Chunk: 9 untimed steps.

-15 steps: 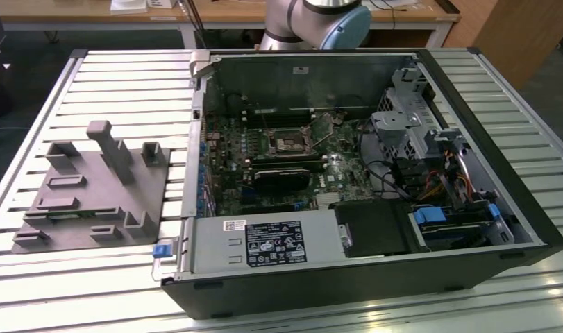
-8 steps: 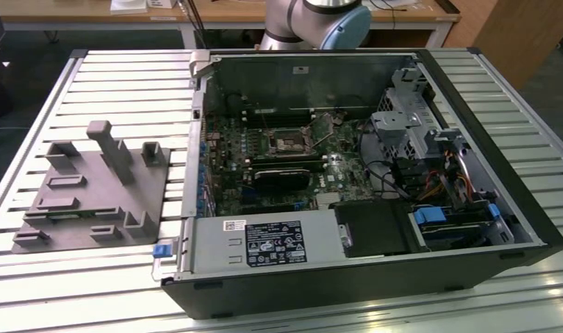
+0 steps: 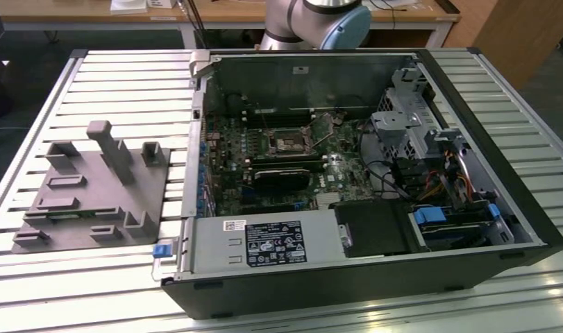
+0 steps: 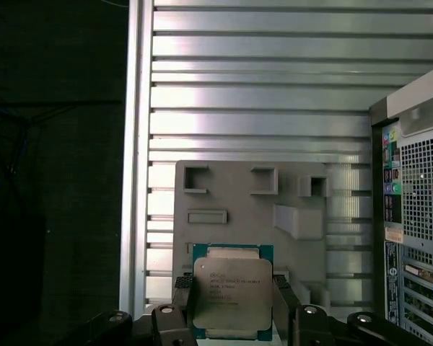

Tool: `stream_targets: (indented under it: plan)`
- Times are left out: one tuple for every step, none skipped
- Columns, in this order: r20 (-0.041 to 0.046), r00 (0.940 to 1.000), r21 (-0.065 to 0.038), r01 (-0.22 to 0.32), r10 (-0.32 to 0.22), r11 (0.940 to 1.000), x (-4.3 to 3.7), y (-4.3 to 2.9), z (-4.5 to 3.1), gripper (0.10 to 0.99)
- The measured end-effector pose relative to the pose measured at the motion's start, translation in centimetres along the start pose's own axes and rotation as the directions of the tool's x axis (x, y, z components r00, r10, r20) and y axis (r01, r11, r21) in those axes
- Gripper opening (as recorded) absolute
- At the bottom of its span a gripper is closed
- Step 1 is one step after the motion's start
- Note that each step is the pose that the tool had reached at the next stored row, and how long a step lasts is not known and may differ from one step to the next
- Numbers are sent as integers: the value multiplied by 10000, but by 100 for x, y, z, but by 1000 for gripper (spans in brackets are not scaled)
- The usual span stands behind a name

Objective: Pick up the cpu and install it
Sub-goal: 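Pick up the cpu and move it towards the insertion slot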

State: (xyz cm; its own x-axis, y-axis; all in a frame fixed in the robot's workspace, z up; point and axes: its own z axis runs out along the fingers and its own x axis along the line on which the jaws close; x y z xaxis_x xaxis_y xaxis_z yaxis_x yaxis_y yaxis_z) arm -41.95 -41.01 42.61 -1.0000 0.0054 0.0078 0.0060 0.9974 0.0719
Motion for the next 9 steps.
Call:
stream_targets:
  plan:
    - [0,10000,0,0,0,10000,0,0,-2,525]
    - [0,10000,0,0,0,10000,-1,1,-4,525]
    - [0,10000,0,0,0,10000,-1,1,-7,525]
    - [0,10000,1,1,-1,10000,-1,1,-9,525]
    - [0,10000,0,1,-1,10000,-2,2,-11,525]
    - [1,10000,0,0,0,10000,-2,2,-13,525]
    - [1,10000,0,0,0,10000,-3,2,-16,525]
    - [0,10000,0,0,0,10000,-3,2,-18,525]
    - [1,10000,0,0,0,10000,-3,3,-20,525]
